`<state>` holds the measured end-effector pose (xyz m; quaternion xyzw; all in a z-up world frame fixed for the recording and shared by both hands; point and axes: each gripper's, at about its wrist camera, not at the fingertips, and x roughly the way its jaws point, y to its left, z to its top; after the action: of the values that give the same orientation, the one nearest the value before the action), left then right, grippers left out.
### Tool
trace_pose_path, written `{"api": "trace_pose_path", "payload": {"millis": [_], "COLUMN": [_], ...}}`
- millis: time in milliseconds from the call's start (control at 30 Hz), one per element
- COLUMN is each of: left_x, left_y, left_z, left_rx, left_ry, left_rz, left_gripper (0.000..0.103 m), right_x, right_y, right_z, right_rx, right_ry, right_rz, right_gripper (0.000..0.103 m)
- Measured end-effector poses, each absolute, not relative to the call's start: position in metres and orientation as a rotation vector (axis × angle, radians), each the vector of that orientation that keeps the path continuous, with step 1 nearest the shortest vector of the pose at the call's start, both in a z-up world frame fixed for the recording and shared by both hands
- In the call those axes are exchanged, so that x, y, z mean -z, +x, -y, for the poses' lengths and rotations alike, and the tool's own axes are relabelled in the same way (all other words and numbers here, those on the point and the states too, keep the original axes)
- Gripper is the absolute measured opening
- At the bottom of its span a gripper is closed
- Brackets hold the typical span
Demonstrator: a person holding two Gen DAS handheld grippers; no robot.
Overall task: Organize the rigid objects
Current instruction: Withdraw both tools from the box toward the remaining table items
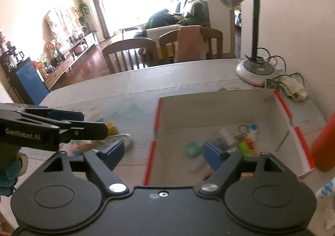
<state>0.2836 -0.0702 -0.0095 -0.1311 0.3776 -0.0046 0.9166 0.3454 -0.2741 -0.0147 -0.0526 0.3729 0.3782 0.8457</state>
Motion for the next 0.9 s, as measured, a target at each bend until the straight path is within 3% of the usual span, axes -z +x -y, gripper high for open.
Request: {"api": "trace_pose_path", "payload": {"millis": [367,533,900], "left_x": [0.007,0.009,0.039], "left_y": [0.203,0.172,0.141], "left_z": [0.013,-0.009,-0.058], "left_rx": [-0.037,-0.046,-0.155], "left_ry": [-0.292,-0.299,-0.334], "left_rz": [-0.738,-0.715,-0.696], "left_gripper": [0.086,0.098,0.103], "right_x": [0.014,0.018,0.046], "right_y": [0.297,0.281,0.282], "right_z": [0.225,0.202,0.15], "right_rx": [-0.879,-0.912,-0.932], "right_ry": [-0.118,-0.158,-0.3], "right_rz": [-0.766,-0.759,-0.783], "right_gripper": [0.088,0.088,0.088]}}
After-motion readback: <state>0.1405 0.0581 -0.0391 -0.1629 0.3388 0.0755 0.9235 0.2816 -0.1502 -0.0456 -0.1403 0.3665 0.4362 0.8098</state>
